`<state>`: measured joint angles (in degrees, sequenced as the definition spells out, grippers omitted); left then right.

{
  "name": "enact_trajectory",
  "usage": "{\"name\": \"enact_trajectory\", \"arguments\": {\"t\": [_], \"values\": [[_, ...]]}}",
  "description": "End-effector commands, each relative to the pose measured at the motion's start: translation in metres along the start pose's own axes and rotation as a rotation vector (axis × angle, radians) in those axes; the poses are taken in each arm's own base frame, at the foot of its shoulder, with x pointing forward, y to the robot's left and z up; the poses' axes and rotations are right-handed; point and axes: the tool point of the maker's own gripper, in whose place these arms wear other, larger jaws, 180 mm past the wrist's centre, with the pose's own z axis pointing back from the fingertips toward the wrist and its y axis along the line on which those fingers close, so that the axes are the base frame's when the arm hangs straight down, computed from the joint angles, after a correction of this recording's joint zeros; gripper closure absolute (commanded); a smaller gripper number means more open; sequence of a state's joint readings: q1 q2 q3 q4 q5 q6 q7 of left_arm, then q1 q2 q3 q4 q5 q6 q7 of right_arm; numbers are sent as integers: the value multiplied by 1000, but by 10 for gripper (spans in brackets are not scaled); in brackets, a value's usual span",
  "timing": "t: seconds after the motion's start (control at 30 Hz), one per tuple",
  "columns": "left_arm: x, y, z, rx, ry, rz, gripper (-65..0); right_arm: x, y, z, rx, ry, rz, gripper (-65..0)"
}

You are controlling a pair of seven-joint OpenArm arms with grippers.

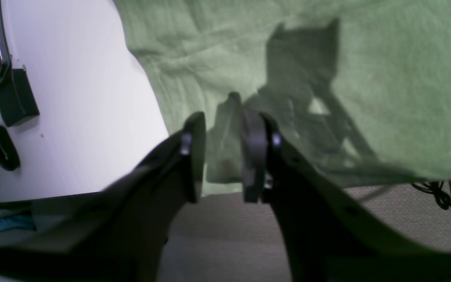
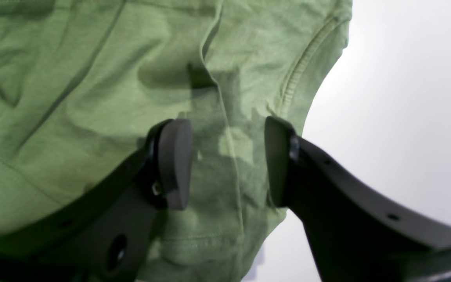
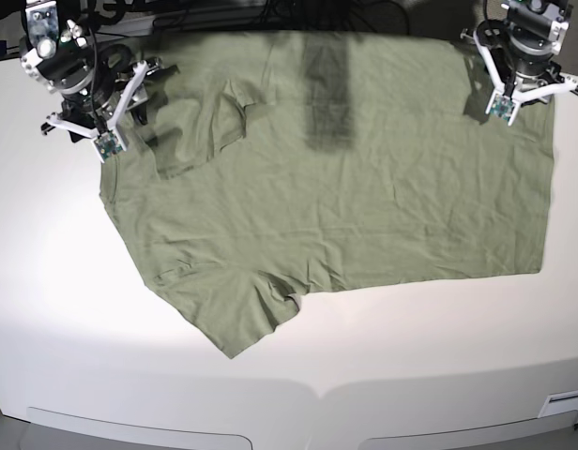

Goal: Fold the T-shirt properly
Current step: 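Hold the shoulder edge with both grippers, smoothing the shirt flat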

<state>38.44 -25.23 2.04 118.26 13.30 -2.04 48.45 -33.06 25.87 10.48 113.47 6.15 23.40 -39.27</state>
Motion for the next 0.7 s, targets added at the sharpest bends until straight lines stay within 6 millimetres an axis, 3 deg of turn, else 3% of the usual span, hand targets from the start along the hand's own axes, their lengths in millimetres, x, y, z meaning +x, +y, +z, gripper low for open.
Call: {"name": "enact_trajectory", "arguments": {"t": [0.0,0.13,0.2,0.3,0.67], "values": [[5,6,4,21,-20,-10,-213,9,-6,4,-17,-33,9,-286],[5,6,4,20,-20,-9,-470,8,-6,4,-16,-25,10,-287],[5,6,4,20,-21,-9,-459,8,-6,4,-16,-25,10,-334],[5,6,4,20,-21,-9,-459,7,-6,4,-16,-22,10,-487],[6,5,4,19,-24,-3,-459,7,-6,4,-16,-23,10,-484]]}}
